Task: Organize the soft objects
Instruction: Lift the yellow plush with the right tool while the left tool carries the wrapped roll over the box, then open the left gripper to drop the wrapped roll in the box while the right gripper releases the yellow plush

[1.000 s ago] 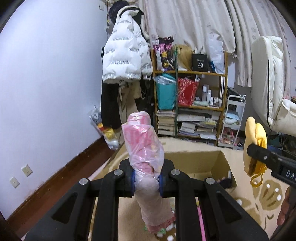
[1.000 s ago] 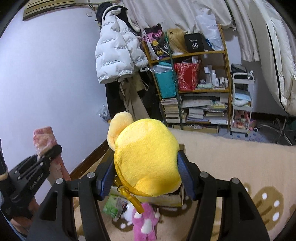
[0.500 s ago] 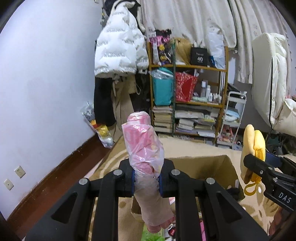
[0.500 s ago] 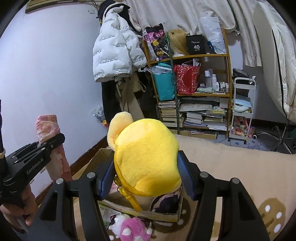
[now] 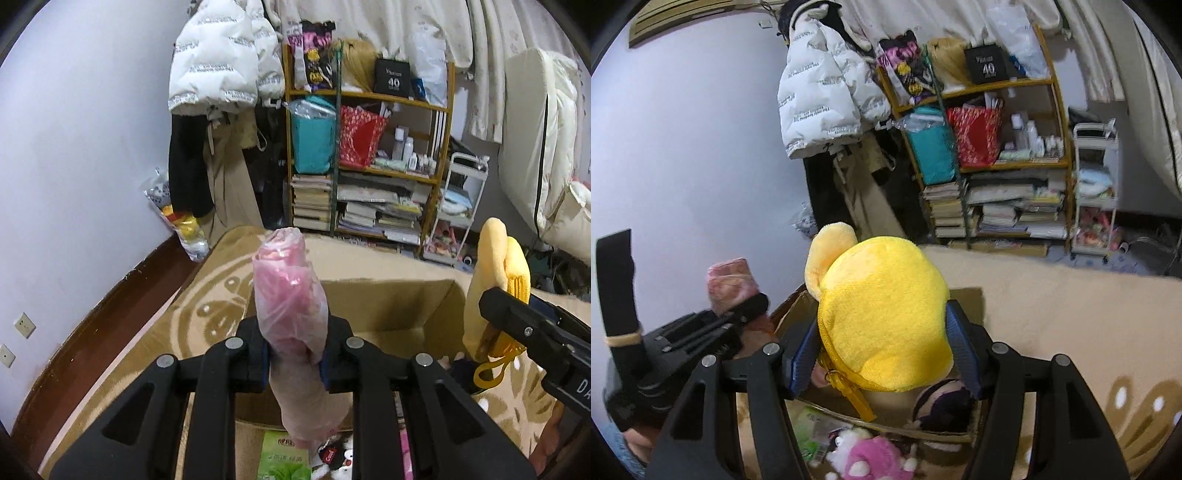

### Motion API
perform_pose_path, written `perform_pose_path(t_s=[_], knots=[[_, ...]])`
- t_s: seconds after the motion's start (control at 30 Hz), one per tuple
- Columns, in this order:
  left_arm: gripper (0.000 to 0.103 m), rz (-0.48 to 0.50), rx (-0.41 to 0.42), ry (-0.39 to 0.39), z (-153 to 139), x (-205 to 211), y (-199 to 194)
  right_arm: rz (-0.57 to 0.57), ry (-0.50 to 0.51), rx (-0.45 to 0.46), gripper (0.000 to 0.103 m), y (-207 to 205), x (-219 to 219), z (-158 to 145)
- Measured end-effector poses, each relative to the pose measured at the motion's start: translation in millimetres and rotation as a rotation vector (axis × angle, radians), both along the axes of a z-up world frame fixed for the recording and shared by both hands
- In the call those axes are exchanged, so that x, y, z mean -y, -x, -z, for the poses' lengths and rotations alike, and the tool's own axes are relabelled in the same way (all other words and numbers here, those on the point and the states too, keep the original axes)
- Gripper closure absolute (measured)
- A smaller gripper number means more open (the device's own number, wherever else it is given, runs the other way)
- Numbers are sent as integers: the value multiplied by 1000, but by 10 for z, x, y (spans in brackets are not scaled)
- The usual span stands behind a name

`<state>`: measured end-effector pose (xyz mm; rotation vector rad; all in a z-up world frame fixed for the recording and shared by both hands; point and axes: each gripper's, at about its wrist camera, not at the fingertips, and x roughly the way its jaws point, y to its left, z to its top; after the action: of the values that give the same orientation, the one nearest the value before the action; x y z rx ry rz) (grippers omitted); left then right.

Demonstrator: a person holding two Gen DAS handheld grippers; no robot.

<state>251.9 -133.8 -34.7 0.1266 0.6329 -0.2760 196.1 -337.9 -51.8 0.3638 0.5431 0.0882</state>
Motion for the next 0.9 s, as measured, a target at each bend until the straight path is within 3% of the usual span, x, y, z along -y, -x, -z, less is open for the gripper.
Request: perform_pose_path(t_s=[0.17, 0.23, 0.3, 0.5, 0.67, 0.77, 0.9], knots=[[80, -17, -9, -19, 15, 8, -54, -5, -23, -38, 33, -23, 7, 94], [73, -24, -20, -8, 25, -12, -79, -1, -21, -47, 32, -26, 7, 112], [47, -42, -26, -8, 40, -21, -107, 2, -28, -51, 30, -21, 17, 117], [38, -52, -13, -30, 30, -16, -87, 6, -30, -67, 25, -28, 35, 133], [37, -49, -36, -81, 50, -29, -56, -4, -39, -49, 10, -12, 25, 88], [24, -53, -51, -71, 33, -97, -13, -1, -33, -36, 2, 7, 12, 47], [17, -59, -39, -104, -6, -151, 105, 12, -25, -33, 0, 34, 9, 9]])
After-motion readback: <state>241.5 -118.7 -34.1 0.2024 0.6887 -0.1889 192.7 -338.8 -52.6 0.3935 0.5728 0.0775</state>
